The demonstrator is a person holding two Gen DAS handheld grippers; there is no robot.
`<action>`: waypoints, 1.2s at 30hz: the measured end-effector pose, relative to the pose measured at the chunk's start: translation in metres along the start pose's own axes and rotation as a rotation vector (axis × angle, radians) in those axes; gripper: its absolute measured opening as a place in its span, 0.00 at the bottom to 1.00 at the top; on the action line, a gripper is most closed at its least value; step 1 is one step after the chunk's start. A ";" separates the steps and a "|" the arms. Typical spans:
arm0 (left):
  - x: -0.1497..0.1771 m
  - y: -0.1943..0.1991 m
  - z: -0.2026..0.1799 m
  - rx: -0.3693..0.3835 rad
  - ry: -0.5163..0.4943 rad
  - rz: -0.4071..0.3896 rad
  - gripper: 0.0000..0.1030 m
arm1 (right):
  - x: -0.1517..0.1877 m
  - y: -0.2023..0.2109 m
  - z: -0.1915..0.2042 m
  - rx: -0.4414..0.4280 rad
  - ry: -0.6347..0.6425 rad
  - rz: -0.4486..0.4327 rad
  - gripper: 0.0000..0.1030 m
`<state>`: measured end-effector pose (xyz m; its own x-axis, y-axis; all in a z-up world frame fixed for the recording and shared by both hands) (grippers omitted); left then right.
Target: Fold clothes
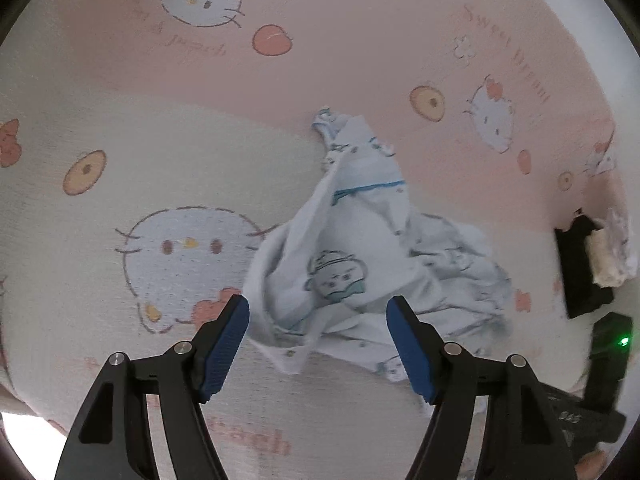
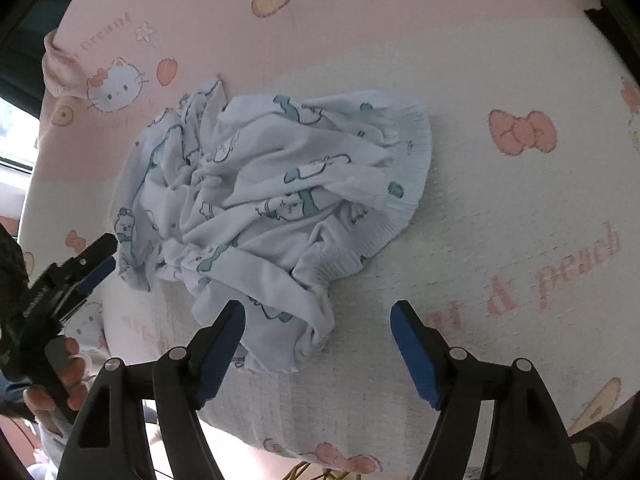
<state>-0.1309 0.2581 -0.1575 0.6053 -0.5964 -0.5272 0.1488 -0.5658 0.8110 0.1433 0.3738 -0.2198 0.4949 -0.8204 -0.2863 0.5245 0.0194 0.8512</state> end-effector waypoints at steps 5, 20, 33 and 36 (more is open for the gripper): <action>0.004 -0.004 0.005 -0.016 -0.018 0.020 0.67 | 0.003 -0.007 0.001 -0.017 -0.008 0.044 0.73; 0.010 -0.020 -0.001 -0.004 -0.096 0.035 0.50 | 0.020 -0.024 0.042 0.113 0.280 0.034 0.19; 0.004 -0.017 -0.003 0.019 -0.093 0.052 0.20 | 0.013 -0.010 0.056 0.418 0.537 -0.138 0.08; 0.005 -0.015 -0.003 0.057 -0.066 0.066 0.20 | 0.003 -0.005 0.057 0.470 0.559 -0.193 0.08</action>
<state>-0.1276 0.2654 -0.1721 0.5595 -0.6686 -0.4898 0.0642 -0.5543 0.8299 0.1027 0.3385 -0.1994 0.7678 -0.3696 -0.5234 0.3491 -0.4437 0.8254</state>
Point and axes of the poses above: each gripper's, at about its wrist camera, not at the fingertips, and y roughly against the way its jaws point, z to its left, x to its underside, the point moved 1 cm from there along -y, roughly the way its jaws point, and after that the axes turned 9 degrees about -z, right-handed, at the moved point
